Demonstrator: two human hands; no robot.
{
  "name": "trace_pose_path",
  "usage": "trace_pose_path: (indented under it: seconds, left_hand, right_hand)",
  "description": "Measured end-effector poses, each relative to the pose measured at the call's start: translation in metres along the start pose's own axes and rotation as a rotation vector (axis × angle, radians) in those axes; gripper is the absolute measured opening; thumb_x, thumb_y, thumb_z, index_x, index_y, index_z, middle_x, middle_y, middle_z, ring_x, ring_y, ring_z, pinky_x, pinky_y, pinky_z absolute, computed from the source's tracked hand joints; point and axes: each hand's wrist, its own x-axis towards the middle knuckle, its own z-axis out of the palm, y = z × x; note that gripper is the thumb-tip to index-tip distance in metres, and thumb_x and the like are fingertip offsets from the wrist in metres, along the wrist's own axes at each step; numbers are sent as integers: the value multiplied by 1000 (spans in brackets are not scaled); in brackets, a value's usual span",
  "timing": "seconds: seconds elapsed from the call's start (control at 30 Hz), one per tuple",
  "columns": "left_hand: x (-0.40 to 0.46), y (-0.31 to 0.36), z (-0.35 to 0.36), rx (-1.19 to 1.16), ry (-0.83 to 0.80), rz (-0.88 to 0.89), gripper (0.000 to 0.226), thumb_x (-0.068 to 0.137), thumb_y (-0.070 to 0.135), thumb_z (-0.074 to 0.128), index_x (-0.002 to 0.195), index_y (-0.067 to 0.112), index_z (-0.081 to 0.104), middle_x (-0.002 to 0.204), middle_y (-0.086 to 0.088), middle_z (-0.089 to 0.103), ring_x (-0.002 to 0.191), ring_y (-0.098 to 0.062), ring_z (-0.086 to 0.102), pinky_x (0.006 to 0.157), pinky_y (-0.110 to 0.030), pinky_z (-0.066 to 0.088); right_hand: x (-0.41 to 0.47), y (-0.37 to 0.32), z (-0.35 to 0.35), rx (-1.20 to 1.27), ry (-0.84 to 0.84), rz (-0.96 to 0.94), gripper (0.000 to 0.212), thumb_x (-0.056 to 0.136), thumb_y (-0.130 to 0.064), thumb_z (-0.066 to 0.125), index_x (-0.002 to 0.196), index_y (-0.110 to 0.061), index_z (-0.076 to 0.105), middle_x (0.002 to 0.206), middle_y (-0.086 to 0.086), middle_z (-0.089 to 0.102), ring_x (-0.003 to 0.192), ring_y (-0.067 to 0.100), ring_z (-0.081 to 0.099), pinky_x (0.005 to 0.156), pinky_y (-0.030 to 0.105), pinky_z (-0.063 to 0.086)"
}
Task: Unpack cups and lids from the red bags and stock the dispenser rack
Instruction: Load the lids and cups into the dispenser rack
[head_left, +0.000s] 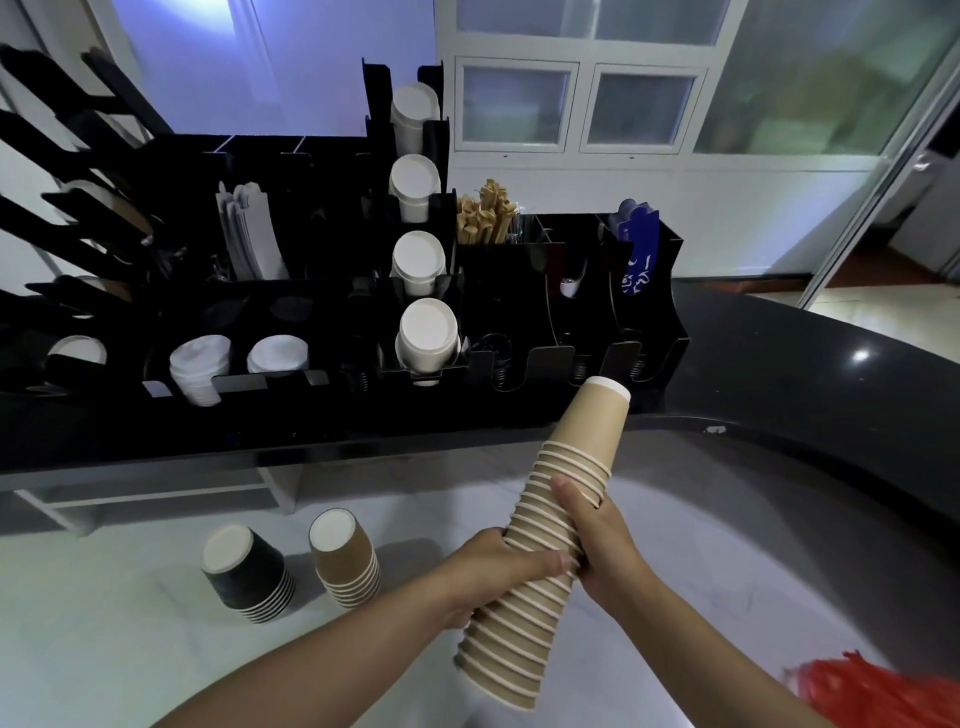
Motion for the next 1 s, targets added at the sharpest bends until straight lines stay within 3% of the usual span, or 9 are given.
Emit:
trace_pose_path:
  seconds: [0.23,0.33,0.47,0.57,0.7,1.0]
  left_hand:
    - [3,2,3,110,119,37,70,53,65,85,112,33,64,94,12,77,84,-8,74,79,-30,61]
    - [7,1,6,212,196,77,65,53,70,81,107,38,65,93,16,75,83,-3,73,80,-30,61]
    - [9,-1,3,296,213,81,68,52,76,79,107,41,59,97,16,72,85,-4,71,78,-26,60]
    - [12,-5,-2,225,105,75,71,54,74,83,113,39,63,100,13,75,89,-7,73,85,-33,61]
    - [11,-11,-6,34,-73,54,68,63,59,88,119,29,65,108,4,76,100,-16,73,96,-43,58]
    - [8,-10,-10,-155,-216,-68,73,65,41,89,127,12,62,117,-10,74,111,-26,70,103,-45,53]
  right_hand:
    - [-1,-2,4,-40,96,-58,49,83,-35,79,124,-18,59,102,14,75,91,32,75,71,44,62]
    - [0,-5,4,-69,92,-82,56,81,-37,81,128,-17,58,107,16,74,95,33,74,79,50,62]
    - [1,-9,-2,-21,-38,-4,72,77,-41,84,137,-17,51,120,20,69,109,37,69,91,54,58]
    - [1,-9,-12,39,-135,92,67,81,-42,83,135,-12,55,123,23,68,114,38,67,90,48,58]
    - [4,-2,-11,34,-86,109,75,71,-41,89,131,-8,58,117,24,70,109,40,69,87,49,59]
    - [0,0,-15,32,-128,129,80,72,-41,86,137,-7,53,122,24,68,113,40,67,91,50,57]
